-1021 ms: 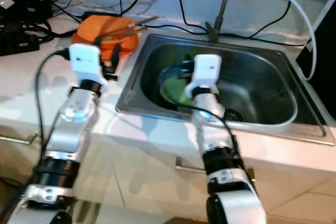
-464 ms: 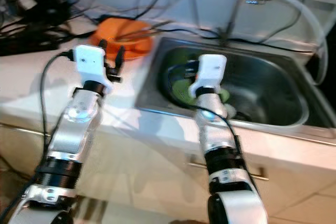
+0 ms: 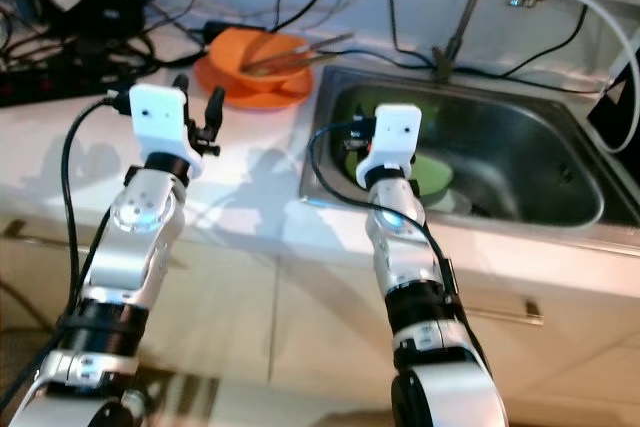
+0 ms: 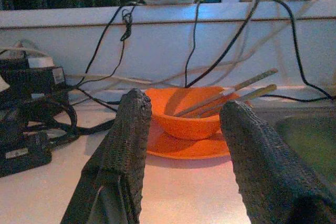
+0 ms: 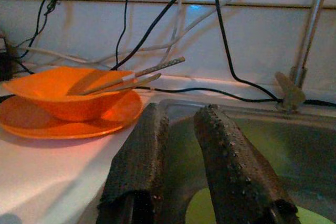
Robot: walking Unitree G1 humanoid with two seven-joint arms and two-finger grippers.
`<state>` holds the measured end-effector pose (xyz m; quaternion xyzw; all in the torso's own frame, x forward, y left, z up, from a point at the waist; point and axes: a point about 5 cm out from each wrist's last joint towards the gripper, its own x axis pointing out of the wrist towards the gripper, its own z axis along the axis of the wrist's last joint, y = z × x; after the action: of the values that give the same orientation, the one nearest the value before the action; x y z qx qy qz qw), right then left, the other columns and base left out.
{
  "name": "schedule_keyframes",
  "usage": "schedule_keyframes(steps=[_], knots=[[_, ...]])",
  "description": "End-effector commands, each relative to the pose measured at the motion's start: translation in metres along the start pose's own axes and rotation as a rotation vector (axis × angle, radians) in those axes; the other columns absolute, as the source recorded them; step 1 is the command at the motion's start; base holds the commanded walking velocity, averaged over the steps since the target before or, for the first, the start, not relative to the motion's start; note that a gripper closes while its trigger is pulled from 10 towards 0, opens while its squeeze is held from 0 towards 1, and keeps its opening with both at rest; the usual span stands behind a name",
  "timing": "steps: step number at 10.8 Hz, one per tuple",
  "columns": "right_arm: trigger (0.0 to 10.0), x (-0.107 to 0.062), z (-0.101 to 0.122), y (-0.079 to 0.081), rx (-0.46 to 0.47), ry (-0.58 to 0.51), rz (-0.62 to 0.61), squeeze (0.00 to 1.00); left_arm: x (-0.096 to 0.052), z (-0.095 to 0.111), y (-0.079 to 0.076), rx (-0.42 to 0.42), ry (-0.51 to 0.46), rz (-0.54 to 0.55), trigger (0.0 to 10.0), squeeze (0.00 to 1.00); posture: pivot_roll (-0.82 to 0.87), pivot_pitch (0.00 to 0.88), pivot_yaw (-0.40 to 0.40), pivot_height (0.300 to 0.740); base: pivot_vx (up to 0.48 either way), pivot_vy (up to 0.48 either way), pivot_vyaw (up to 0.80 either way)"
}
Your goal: Kitchen organization
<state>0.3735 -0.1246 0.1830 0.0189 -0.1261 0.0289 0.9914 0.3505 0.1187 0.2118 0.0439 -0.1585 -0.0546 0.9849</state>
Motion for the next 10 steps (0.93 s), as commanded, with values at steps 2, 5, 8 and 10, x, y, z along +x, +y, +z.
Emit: schedule_keyframes(steps=[2, 5, 8, 10], knots=[[10.0, -0.0029, -0.0067, -0.0064, 0.018, 0.029, -0.031, 0.00, 0.0005, 0.0017, -0.0057, 0.002, 0.002, -0.018, 10.0, 0.00, 0.22, 0.027, -0.047, 0.740, 0.000, 0.000, 0.00], [10.0, -0.0031, -0.0076, -0.0070, 0.020, 0.033, -0.035, 0.00, 0.0012, 0.0031, -0.0069, 0.008, -0.003, -0.024, 10.0, 0.00, 0.22, 0.026, -0.044, 0.740, 0.000, 0.000, 0.00], [10.0, -0.0028, -0.0089, -0.0096, 0.008, 0.041, -0.042, 0.00, 0.0013, 0.0057, -0.0087, -0.015, -0.018, -0.027, 10.0, 0.00, 0.22, 0.026, -0.044, 0.740, 0.000, 0.000, 0.00], [10.0, -0.0030, -0.0118, -0.0074, -0.017, 0.057, -0.014, 0.00, 0.0020, 0.0064, -0.0049, -0.026, -0.015, -0.008, 10.0, 0.00, 0.23, 0.026, -0.044, 0.740, 0.144, 0.000, 0.00]])
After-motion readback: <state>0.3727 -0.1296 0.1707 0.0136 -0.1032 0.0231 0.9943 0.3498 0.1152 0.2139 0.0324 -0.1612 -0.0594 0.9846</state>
